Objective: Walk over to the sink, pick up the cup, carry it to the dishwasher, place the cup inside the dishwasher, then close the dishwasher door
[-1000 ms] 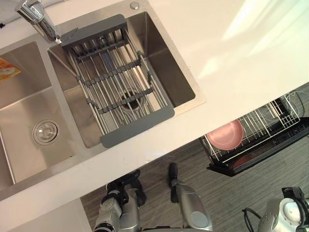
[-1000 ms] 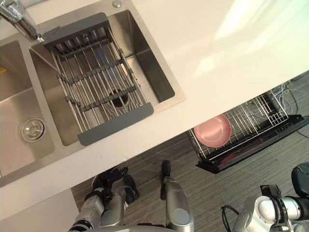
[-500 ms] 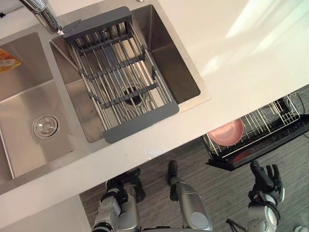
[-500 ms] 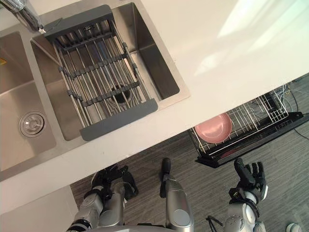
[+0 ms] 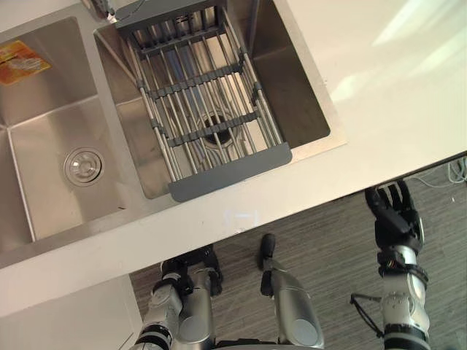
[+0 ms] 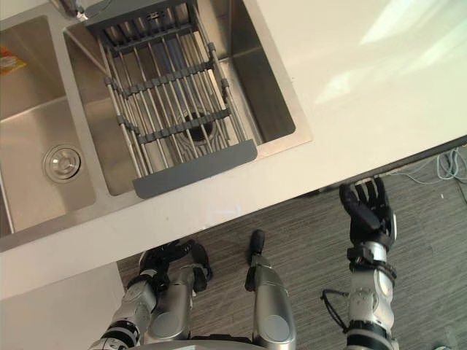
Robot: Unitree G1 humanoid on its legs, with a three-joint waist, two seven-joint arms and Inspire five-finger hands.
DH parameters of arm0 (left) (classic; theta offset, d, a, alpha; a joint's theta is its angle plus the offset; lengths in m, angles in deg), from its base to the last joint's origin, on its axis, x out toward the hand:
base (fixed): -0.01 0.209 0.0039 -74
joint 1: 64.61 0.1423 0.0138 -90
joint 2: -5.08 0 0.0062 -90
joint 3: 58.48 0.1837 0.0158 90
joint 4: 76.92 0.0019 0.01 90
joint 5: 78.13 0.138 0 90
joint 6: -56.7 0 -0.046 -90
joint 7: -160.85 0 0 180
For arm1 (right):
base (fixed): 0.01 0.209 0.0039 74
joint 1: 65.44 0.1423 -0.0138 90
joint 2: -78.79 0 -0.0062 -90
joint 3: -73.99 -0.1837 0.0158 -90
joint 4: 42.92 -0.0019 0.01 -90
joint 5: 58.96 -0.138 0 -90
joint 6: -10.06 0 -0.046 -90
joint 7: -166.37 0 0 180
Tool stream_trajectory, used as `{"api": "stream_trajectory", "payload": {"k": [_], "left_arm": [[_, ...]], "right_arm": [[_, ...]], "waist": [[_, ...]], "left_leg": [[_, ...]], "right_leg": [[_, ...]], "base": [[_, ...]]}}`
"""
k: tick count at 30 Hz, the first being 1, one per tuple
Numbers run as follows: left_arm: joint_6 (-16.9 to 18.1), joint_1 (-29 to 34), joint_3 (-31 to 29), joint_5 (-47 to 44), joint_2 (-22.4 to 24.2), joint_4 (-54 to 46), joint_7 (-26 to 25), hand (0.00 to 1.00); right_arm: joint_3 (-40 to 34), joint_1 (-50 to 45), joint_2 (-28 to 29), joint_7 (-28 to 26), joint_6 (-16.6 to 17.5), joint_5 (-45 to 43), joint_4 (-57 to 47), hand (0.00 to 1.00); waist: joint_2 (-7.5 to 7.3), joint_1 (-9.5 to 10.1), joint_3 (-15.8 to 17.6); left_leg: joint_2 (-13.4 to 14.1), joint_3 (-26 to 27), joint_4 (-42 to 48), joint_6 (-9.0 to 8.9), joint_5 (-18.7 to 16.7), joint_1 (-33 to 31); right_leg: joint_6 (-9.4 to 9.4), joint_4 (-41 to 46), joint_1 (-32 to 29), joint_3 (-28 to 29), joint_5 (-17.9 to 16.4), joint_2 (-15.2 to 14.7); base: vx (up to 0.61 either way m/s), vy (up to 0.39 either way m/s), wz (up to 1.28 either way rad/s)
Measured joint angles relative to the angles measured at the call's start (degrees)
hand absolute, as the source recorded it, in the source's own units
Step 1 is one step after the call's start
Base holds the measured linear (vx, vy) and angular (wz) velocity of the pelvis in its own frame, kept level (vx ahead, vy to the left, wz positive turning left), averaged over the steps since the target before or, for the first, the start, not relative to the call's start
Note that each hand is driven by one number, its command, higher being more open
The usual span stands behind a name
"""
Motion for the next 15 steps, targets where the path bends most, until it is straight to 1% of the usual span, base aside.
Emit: {"api": "stream_trajectory", "payload": {"k": [2,5,7,11,15], "left_arm": [[0.54,-0.2,-0.03,-0.05,0.29,0.02,0.19,0.9],[0.86,-0.34,-0.07,-0.17,0.54,0.48,0.54,0.9],[1.04,-0.34,-0.07,-0.66,0.9,0.48,1.08,0.9],[1.02,-0.22,-1.04,-0.65,1.42,0.49,1.3,0.9],[1.01,-0.1,-2.58,-0.54,1.41,0.67,1.88,0.9]], "right_arm": [[-0.3,2.54,-0.75,0.34,-0.71,0.8,0.54,0.9],[0.62,3.17,-2.5,0.72,-1.09,3.94,1.29,0.9],[0.69,3.75,-2.72,1.3,-1.3,6.02,1.66,0.9],[1.53,5.25,-4.0,2.93,-2.97,9.82,1.92,0.9],[2.03,5.25,-5.35,3.16,-4.92,12.61,1.92,0.9]], "waist": [[0.23,-0.03,0.13],[0.27,-0.33,0.14],[0.29,-0.34,0.16],[0.29,-0.32,0.16],[0.29,-0.3,0.15]], "left_leg": [[-0.27,-0.59,-0.64,0.0,0.67,-0.11],[-0.44,-1.08,-1.39,0.0,1.33,-0.09],[-0.49,-1.42,-1.65,-0.01,1.76,-0.08],[-0.35,-1.92,-2.08,-0.21,2.66,-0.08],[0.31,-2.99,-1.96,-0.31,2.82,0.17]], "right_leg": [[-0.04,0.01,-0.05,-0.56,0.03,-0.19],[-0.08,0.19,-0.12,-0.97,0.03,-0.35],[-0.36,0.39,-0.11,-1.48,-0.13,-0.47],[-0.88,0.39,0.06,-4.96,-0.14,-1.27],[-1.61,-0.51,1.37,-6.96,0.36,-0.85]], "base": [[-0.02,-0.05,0.15],[-0.04,-0.045,0.07],[-0.06,-0.041,0.09],[-0.07,-0.046,0.03],[-0.04,-0.053,0.08]]}}
